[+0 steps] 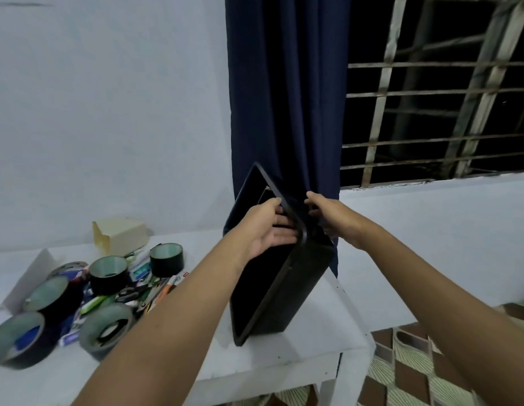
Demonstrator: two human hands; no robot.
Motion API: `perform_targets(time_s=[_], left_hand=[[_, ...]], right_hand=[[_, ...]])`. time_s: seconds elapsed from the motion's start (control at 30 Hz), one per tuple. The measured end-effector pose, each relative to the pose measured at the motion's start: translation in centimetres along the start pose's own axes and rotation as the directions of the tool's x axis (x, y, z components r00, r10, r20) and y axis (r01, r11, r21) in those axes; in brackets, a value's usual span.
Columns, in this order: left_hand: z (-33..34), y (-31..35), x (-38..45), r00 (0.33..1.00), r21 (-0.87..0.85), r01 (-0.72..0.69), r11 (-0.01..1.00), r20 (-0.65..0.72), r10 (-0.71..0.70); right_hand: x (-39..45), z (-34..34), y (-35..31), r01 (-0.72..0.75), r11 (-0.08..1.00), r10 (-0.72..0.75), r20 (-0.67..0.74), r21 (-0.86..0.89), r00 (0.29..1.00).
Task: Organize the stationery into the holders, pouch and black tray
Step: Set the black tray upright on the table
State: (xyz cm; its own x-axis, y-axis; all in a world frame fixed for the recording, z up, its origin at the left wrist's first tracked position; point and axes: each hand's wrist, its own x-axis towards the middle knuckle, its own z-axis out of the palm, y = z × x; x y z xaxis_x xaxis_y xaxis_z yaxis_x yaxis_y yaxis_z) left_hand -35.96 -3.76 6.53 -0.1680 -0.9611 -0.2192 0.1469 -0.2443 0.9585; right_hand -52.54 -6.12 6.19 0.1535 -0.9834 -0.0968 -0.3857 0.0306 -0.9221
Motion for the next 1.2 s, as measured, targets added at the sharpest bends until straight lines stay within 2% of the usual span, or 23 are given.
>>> perform_targets(time_s=[0.1, 0.2, 0.3, 0.37, 0.47, 0.53, 0.63, 0.83, 1.2], left_hand=[[-0.7, -1.0, 0.3, 0.999, 0.194, 0.023, 0.981, -0.049, -0.013], [-2.2, -2.6, 1.0, 0.976, 0.423, 0.071, 0.904, -0.217, 0.024], [-4.6, -5.1, 1.7, 0.944, 0.52, 0.15, 0.841, -0.328, 0.034], [-6.4, -6.9, 2.1, 0.905, 0.599, 0.246, 0.762, -0.424, 0.041], [-8.7, -9.6, 2.6, 0.821, 0.627, 0.425, 0.653, -0.57, 0.014], [-9.6, -10.8, 2.6, 0.82, 0.633, 0.421, 0.65, -0.572, 0.025], [-10.4, -11.8, 2.8, 0.841, 0.669, 0.327, 0.668, -0.528, 0.117], [-10.8, -12.7, 4.0, 0.81, 0.776, 0.281, 0.564, -0.507, 0.294], [-12.9, -11.8, 7.0, 0.804, 0.794, 0.297, 0.53, -0.507, 0.31]], right_hand=[[0.4, -1.2, 0.8, -0.006, 0.998, 0.01, 0.05, -0.07, 0.999], [0.7, -2.7, 2.0, -0.028, 0.995, 0.035, 0.075, -0.092, 0.997], [1.6, -4.0, 4.0, -0.061, 0.987, 0.067, 0.041, -0.146, 0.997], [2.0, -4.3, 5.9, -0.096, 0.983, 0.103, 0.042, -0.157, 0.994], [3.0, -3.7, 9.5, -0.171, 0.984, 0.173, 0.045, -0.05, 0.984], [3.2, -2.8, 11.0, -0.201, 0.98, 0.2, 0.039, 0.011, 0.979], [4.1, -1.5, 12.6, -0.208, 0.978, 0.207, 0.023, 0.018, 0.978], [5.6, 0.2, 13.8, -0.136, 0.991, 0.136, -0.008, 0.011, 0.991], [8.9, 1.6, 13.3, -0.068, 0.998, 0.068, -0.041, -0.005, 0.997]])
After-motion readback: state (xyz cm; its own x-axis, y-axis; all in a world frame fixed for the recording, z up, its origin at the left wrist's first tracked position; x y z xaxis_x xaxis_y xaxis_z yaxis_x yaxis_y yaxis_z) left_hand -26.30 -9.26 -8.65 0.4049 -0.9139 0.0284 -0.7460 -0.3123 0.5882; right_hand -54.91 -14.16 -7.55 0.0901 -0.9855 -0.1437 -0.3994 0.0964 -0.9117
